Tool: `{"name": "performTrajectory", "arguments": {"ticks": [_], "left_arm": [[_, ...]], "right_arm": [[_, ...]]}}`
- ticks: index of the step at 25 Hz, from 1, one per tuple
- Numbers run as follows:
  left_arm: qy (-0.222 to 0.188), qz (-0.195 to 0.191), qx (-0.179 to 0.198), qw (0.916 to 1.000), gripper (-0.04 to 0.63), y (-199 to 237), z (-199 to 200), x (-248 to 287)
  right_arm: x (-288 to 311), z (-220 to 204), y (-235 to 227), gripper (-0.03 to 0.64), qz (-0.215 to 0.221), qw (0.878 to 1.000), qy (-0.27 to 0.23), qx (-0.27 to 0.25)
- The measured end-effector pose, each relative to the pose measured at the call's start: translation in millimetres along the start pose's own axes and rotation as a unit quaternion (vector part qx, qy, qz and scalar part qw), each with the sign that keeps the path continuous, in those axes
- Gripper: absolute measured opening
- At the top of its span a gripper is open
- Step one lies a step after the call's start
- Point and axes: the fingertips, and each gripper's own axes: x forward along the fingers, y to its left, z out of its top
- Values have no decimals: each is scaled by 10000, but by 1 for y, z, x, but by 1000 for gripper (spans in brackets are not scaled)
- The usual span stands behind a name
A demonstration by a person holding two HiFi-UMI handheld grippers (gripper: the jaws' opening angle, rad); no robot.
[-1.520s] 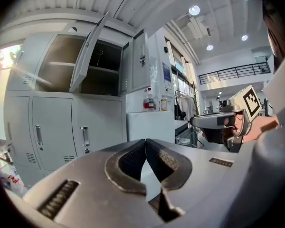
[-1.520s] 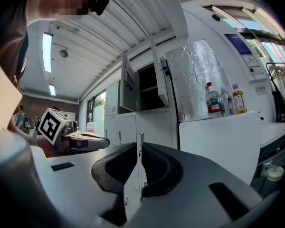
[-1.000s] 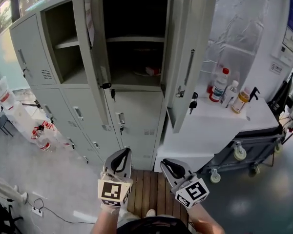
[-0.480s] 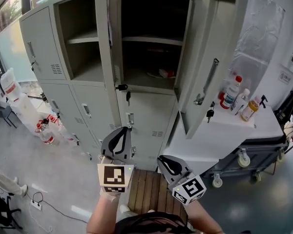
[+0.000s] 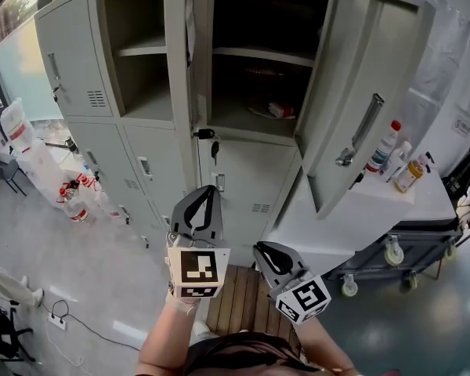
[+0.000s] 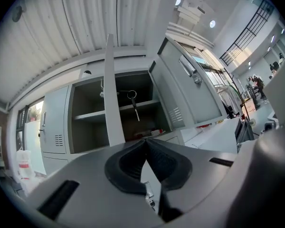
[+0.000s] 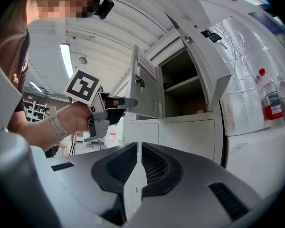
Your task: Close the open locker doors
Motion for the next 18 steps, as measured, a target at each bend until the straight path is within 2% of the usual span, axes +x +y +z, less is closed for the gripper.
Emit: {"name": "performTrajectory", "arguments": {"ticks": [9, 18], "left_arm": [[228, 322, -134, 9991, 18, 56, -27, -7], [444, 866, -305, 9948, 18, 142, -60, -5]], "right_arm": [[30, -5, 15, 55, 133, 9999, 87, 18], [65, -7, 34, 55, 132, 9997, 184, -40]]}}
